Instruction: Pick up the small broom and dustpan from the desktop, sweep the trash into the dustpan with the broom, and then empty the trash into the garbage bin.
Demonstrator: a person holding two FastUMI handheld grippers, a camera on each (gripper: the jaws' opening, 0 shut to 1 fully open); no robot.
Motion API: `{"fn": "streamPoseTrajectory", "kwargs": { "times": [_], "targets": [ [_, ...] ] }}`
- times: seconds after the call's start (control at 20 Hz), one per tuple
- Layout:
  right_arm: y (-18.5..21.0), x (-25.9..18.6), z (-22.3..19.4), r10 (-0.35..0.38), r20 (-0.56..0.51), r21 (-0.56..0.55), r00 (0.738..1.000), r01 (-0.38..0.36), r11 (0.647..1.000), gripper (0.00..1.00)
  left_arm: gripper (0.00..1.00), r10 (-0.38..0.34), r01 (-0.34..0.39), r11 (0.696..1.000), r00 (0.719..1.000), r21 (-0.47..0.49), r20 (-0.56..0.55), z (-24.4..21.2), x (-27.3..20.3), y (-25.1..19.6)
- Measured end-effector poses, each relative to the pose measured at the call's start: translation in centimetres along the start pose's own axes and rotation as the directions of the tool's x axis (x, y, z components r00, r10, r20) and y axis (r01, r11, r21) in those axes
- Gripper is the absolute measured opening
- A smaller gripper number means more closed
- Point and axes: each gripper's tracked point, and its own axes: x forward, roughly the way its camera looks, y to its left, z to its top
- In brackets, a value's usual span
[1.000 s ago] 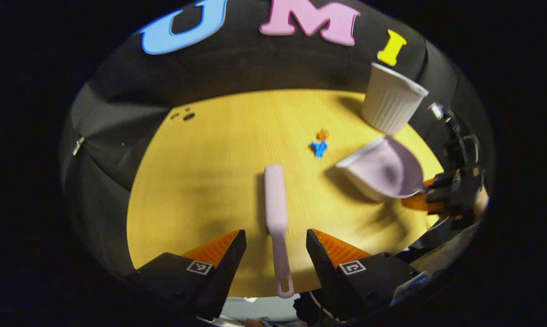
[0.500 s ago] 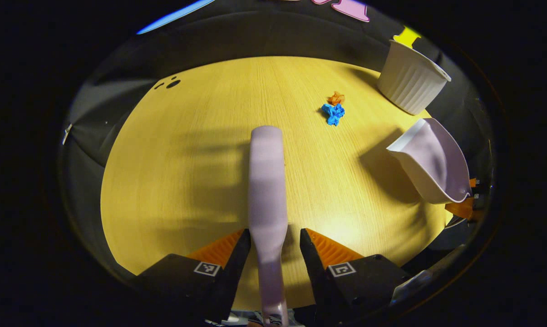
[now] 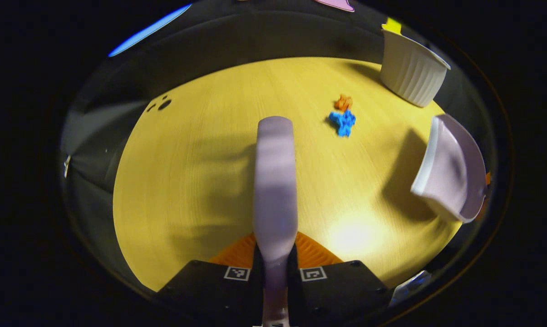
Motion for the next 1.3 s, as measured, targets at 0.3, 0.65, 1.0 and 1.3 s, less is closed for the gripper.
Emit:
{"fn": "streamPoseTrajectory", "kwargs": {
  "times": [0.3, 0.65, 1.0, 1.3],
  "targets": [
    [-1.1, 0.9, 0.7, 0.004, -0.111, -0.083, 0.994, -0.013, 0.996, 0.36, 0.25, -0.064, 0.06, 0.98, 0.998, 0.19, 0.016, 9.4, 3.2, -1.4],
    [-2.0, 2.5, 1.3, 0.012, -0.129, -0.095, 0.992, -0.025, 0.995, 0.36, 0.25, -0.142, 0.169, 0.938, 0.984, 0.302, -0.111, 8.6, 5.9, -5.6],
    [0.0, 2.2, 5.5, 0.079, -0.102, -0.107, 0.992, -0.09, 0.99, 0.41, 0.25, -0.332, 0.397, 0.829, 0.916, 0.395, -0.224, 6.7, 3.9, -11.5],
    [0.4, 2.1, 8.5, 0.076, -0.034, -0.105, 0.997, -0.079, 0.991, 0.36, 0.25, -0.497, 0.601, 0.73, 0.794, 0.326, -0.351, 3.9, -0.7, -16.4]
  ]
}}
